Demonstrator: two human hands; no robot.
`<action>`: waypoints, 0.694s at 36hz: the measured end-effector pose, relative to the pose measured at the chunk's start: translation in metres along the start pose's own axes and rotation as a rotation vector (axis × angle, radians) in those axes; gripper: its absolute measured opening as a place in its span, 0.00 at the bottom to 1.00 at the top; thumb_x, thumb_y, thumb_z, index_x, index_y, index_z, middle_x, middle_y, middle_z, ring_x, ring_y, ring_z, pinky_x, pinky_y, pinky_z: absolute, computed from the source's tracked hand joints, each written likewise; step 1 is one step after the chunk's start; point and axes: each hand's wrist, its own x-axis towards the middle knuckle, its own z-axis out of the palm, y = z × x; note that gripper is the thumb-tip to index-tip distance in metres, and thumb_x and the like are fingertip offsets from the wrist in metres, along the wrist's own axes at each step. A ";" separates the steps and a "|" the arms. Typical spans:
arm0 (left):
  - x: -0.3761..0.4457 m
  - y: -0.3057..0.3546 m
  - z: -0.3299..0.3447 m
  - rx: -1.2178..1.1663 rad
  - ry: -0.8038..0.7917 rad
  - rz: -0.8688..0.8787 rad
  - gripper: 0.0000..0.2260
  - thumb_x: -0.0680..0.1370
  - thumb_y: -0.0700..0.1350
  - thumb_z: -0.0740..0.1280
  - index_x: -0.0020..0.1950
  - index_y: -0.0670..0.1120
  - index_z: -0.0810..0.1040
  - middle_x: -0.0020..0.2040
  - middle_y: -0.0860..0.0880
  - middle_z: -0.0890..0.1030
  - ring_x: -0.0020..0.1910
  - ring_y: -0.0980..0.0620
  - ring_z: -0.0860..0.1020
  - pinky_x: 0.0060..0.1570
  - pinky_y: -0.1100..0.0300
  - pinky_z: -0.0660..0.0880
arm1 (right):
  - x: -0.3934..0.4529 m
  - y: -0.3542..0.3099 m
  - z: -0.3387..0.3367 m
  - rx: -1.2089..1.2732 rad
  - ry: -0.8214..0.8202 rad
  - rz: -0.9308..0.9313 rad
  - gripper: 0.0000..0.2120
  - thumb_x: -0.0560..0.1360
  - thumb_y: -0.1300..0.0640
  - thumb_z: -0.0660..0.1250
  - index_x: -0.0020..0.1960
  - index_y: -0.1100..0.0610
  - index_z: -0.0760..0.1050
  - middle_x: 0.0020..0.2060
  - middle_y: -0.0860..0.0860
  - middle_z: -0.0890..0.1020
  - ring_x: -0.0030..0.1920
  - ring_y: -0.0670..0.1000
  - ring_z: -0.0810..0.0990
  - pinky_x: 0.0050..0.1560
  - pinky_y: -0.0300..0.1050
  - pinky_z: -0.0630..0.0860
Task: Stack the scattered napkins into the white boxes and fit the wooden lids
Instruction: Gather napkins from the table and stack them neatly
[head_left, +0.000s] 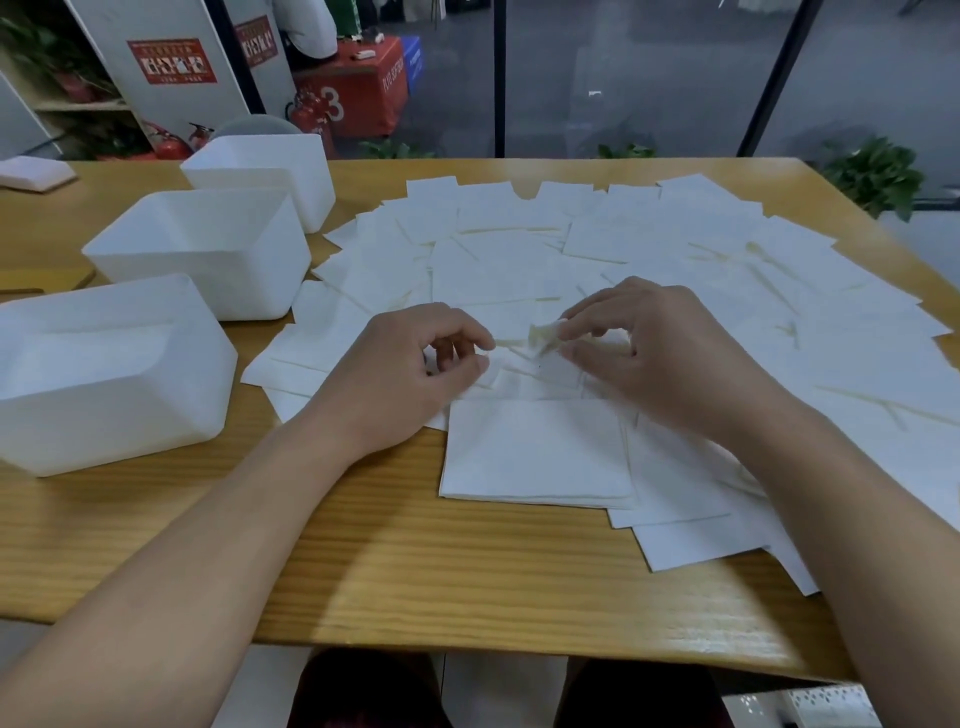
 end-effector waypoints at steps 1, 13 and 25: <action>0.000 0.001 0.001 -0.004 0.001 0.010 0.07 0.82 0.47 0.76 0.57 0.57 0.86 0.50 0.57 0.84 0.51 0.53 0.82 0.47 0.61 0.77 | -0.001 -0.002 -0.001 0.015 0.025 -0.020 0.03 0.80 0.52 0.76 0.52 0.46 0.88 0.51 0.37 0.86 0.54 0.45 0.81 0.54 0.50 0.79; 0.001 0.011 0.007 -0.067 0.025 0.096 0.04 0.82 0.50 0.75 0.56 0.54 0.87 0.62 0.59 0.83 0.70 0.53 0.75 0.68 0.63 0.68 | 0.000 -0.015 -0.014 0.732 -0.034 -0.170 0.16 0.75 0.68 0.79 0.60 0.61 0.81 0.49 0.55 0.84 0.50 0.57 0.82 0.52 0.58 0.78; 0.004 0.011 -0.009 -0.412 0.219 -0.016 0.04 0.84 0.43 0.73 0.54 0.45 0.88 0.37 0.52 0.82 0.37 0.50 0.76 0.39 0.57 0.74 | 0.000 -0.014 -0.017 0.517 0.125 0.078 0.04 0.81 0.60 0.75 0.50 0.54 0.88 0.39 0.58 0.84 0.36 0.57 0.80 0.41 0.49 0.77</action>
